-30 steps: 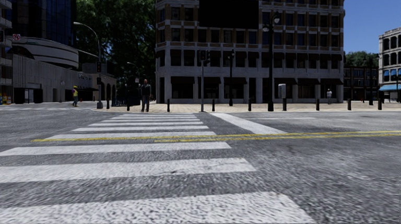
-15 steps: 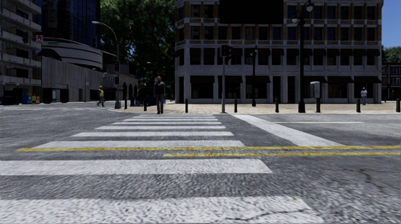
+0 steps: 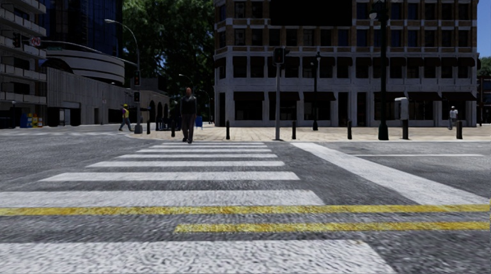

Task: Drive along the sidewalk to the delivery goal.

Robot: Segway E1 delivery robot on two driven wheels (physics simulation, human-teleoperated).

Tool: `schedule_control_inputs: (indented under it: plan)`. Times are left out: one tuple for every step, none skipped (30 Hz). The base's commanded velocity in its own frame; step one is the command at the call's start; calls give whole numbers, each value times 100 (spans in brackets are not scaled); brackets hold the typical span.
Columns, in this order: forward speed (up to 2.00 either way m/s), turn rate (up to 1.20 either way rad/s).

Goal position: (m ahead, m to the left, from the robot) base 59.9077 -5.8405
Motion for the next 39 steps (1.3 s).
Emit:
schedule_control_inputs:
  plan:
    - [200,0]
    - [200,0]
    - [200,0]
    - [200,0]
    - [200,0]
    - [200,0]
    - [200,0]
    - [200,0]
    - [200,0]
    - [200,0]
    - [200,0]
    - [200,0]
    - [200,0]
    - [200,0]
    - [200,0]
    - [200,0]
    - [200,0]
    - [200,0]
    - [200,0]
    - [200,0]
    - [200,0]
    - [200,0]
    - [200,0]
    - [200,0]
    - [200,0]
    - [200,0]
    - [200,0]
    - [200,0]
    - [200,0]
    - [200,0]
    - [200,0]
    - [200,0]
    - [200,0]
    - [200,0]
    - [200,0]
    - [200,0]
    - [200,0]
    - [200,0]
    - [200,0]
